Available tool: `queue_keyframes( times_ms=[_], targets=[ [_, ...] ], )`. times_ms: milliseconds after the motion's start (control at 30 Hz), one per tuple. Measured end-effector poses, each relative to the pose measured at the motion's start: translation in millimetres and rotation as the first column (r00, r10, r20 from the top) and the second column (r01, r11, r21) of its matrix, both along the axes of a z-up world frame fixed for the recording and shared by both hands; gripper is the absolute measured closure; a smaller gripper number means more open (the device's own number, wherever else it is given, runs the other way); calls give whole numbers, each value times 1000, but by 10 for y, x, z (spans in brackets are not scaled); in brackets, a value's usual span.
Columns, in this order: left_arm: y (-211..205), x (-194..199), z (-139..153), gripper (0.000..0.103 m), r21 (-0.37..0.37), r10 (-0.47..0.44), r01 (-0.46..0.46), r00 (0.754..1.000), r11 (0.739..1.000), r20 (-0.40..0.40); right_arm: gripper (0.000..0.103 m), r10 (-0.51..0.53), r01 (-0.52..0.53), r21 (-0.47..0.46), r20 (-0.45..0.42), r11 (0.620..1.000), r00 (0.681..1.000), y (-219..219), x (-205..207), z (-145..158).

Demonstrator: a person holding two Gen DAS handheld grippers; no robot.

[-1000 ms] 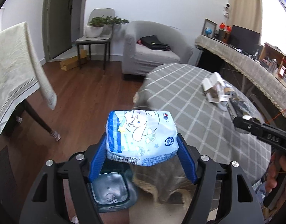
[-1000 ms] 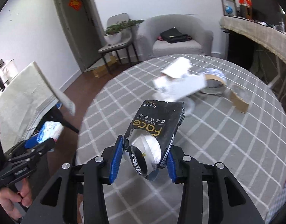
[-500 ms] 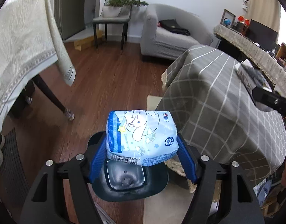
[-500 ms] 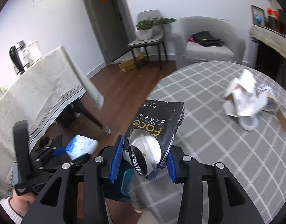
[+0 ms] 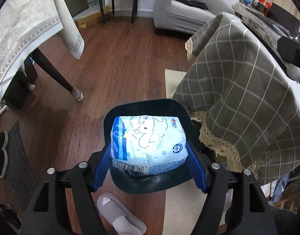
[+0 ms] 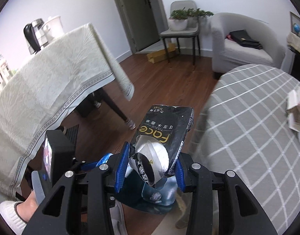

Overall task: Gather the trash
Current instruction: 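Carry the diaper pack and tissue bag to the teal bin and release them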

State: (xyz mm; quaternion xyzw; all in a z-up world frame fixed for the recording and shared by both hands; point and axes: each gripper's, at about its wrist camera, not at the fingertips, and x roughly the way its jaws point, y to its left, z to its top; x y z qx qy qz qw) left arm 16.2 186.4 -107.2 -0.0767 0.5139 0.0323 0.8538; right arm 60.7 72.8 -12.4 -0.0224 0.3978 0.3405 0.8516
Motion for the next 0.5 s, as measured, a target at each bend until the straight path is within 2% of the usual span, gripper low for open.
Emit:
queue_keyframes(
  times_ms=[200, 500],
  targets=[
    [96, -72, -4, 22, -5, -8, 8, 1000, 1000, 5, 61, 47, -48, -40, -47, 998, 998, 275, 0, -187],
    [315, -147, 81, 22, -12, 26, -25, 999, 1000, 33, 61, 66, -74, -86, -91, 994, 994, 490, 31, -398]
  ],
)
